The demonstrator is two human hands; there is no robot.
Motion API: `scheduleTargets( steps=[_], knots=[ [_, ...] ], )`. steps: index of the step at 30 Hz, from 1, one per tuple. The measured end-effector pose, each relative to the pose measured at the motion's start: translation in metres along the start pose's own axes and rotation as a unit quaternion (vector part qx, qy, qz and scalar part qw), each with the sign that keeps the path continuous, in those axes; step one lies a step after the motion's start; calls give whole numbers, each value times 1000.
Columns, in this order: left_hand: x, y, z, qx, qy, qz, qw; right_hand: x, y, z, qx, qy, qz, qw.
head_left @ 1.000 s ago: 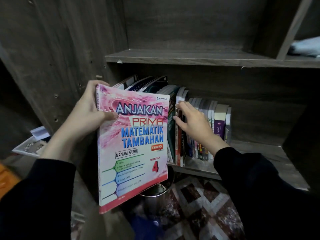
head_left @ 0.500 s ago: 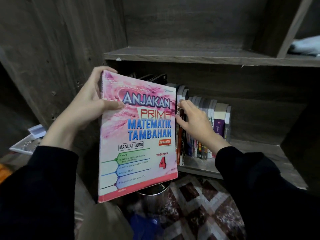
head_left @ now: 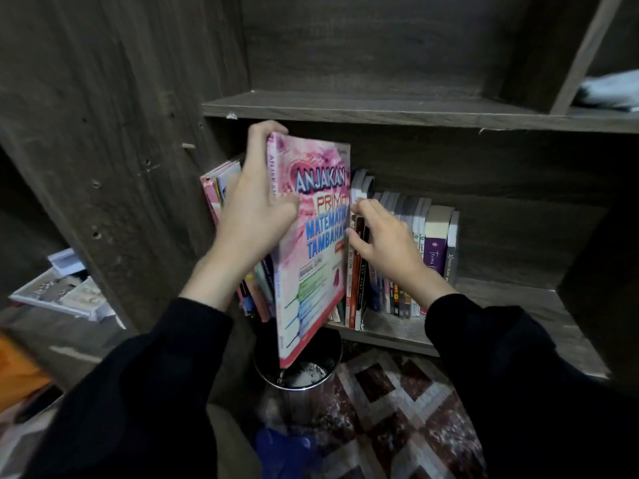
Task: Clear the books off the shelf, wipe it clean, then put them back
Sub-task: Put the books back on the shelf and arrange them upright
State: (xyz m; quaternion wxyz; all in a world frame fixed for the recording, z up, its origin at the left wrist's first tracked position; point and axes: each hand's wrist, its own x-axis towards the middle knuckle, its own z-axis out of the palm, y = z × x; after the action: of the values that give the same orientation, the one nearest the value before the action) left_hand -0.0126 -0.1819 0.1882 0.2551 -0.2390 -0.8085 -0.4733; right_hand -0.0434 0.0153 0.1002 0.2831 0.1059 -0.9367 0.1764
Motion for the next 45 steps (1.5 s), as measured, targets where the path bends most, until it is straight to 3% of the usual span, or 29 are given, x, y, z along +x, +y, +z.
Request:
scheduleTargets(
  steps=[5, 13, 18, 20, 23, 26, 33, 37, 45],
  knots=[
    [-2, -20, 51, 18, 74, 53, 996, 0, 0, 2, -1, 15, -10, 1000],
    [-48, -74, 127, 43, 12, -74, 996, 4, -4, 11, -3, 18, -24, 1000],
    [-65, -79, 128, 84, 17, -67, 994, 3, -2, 12, 4, 6, -20, 1000],
    [-97, -71, 137, 58, -17, -86, 994, 2, -1, 13, 7, 6, -17, 1000],
    [-142, -67, 159, -5, -142, -218, 966, 2, -1, 16, 18, 9, -10, 1000],
    [-143, -70, 176, -37, -146, -284, 947, 1, -1, 17, 50, -7, 7, 999],
    [-110, -76, 186, -107, -195, -292, 930, 0, -2, 16, 139, -60, 28, 988],
    [-109, -79, 192, -89, -182, -293, 934, 6, -2, 24, 151, -81, 33, 985],
    [-110, -91, 179, -66, -241, -290, 924, 7, 1, 29, 141, -89, 27, 986]
  ],
)
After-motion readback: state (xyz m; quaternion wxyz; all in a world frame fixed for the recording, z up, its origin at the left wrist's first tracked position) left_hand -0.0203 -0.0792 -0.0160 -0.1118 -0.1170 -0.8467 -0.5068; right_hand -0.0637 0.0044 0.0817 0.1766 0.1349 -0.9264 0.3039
